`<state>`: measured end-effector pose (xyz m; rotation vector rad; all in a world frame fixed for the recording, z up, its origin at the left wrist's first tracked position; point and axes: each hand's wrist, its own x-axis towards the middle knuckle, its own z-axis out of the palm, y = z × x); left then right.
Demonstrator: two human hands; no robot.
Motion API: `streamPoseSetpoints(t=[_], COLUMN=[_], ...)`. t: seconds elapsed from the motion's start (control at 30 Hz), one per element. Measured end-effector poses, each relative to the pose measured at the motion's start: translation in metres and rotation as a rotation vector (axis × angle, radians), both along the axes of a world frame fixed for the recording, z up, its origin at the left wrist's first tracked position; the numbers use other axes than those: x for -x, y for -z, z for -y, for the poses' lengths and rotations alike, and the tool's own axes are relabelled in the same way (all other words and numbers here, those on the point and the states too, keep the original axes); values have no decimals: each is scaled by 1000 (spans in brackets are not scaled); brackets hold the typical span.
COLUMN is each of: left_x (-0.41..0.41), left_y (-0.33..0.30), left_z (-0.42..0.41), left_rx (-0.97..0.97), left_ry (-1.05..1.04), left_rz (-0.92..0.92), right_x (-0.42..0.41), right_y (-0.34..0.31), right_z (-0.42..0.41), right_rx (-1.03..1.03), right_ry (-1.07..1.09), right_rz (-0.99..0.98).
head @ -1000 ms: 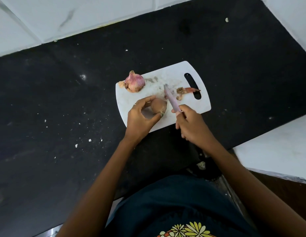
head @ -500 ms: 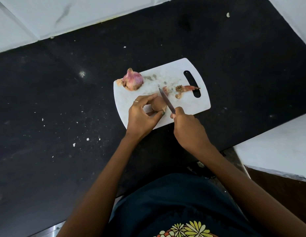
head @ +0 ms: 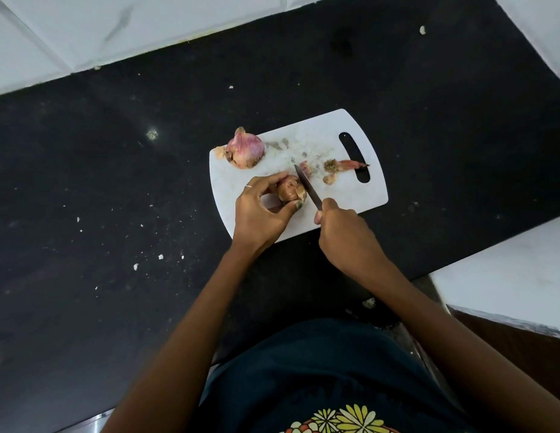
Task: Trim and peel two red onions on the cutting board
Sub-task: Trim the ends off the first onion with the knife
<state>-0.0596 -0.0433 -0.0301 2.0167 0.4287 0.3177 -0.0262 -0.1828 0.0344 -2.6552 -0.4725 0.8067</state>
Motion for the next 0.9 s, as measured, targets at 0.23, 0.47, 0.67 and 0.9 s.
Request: streamPoseSetpoints(t=[0.23,0.47,0.67,0.9], left_x=[-1,-1,-3,4], left_y=[1,3,5,4], left_z=[1,0,-3,-6], left_rx=[12,33,13,48], left_ry=[7,-19,-20,-2], left_rz=[-3,-7,-7,-16], right_x=[-3,-12,9,9], right_y=[1,5,12,28], right_z=[-5,-19,-2,-12], right_rx=[54,57,139,112], right_ry=[-34,-29,-56,-31], right_rz=[17,-3,1,70])
